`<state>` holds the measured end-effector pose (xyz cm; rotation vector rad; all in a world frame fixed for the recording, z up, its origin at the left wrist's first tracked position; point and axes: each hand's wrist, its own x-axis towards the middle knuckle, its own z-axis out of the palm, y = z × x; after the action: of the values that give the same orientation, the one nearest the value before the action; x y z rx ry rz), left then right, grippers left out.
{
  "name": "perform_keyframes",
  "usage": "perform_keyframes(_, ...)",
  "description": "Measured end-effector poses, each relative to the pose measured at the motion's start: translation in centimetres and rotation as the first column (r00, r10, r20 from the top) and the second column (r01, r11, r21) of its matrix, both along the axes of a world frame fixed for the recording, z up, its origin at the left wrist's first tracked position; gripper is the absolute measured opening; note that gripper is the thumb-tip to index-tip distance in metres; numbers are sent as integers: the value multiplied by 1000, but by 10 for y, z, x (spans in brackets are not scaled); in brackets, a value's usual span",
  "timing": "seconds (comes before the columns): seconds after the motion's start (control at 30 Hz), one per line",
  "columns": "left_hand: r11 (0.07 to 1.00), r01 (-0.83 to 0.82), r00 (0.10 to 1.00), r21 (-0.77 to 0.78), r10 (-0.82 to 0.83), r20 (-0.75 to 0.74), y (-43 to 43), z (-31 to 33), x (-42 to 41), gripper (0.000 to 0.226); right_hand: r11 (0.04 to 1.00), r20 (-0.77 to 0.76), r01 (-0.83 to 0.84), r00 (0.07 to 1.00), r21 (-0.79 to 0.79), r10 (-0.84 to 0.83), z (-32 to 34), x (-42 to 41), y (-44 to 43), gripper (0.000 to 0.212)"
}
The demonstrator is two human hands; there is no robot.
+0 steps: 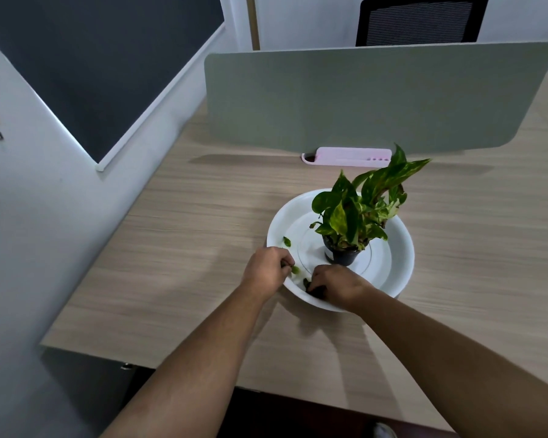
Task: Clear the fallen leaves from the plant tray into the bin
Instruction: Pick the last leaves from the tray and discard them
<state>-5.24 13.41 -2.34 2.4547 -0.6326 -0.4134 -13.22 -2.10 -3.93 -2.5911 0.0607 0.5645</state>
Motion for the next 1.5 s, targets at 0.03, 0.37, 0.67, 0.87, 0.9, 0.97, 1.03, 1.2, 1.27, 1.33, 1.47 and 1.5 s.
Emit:
perform_keyframes(0.03,1000,-1,1000,-3,1,-1,0,0,0,20,1000,17,28,999,-7,-28,-1,-2,-1,22)
perform_keyframes(0.37,995,-65,998,-73,66,6,3,8,-2,20,861,164,434,860,265,-483,11,-15,-5,19)
perform_keyframes(0.67,961,-245,963,-125,256,83,63,41,3,18,810,170,373,856,452,-489,33,8,55,12)
perform_keyframes(0.87,868,-482,866,-121,492,85,177,55,-14,16,847,179,131,950,516,-256,53,45,161,12)
perform_keyframes(0.9,842,-528,841,-111,536,71,198,53,-19,16,857,194,83,959,508,-208,55,49,180,11)
perform_keyframes(0.97,770,-632,770,-88,637,44,249,45,-36,15,872,203,-20,975,488,-92,54,53,229,10)
perform_keyframes(1.03,706,-707,706,-48,708,23,294,35,-57,15,881,200,-104,980,461,12,48,50,274,9)
perform_keyframes(1.2,558,-826,557,85,830,-33,388,-12,-127,18,864,154,-324,946,387,286,12,25,378,12)
perform_keyframes(1.27,514,-850,505,117,858,-94,410,-42,-152,17,857,113,-388,921,339,372,-8,15,404,12)
perform_keyframes(1.33,483,-864,461,139,872,-163,427,-76,-171,16,855,47,-416,905,310,423,-34,8,427,13)
perform_keyframes(1.47,467,-866,421,178,874,-240,447,-135,-194,16,863,-58,-432,886,261,461,-91,0,452,11)
perform_keyframes(1.5,463,-867,413,183,874,-255,451,-148,-196,16,866,-80,-432,882,251,464,-104,0,457,11)
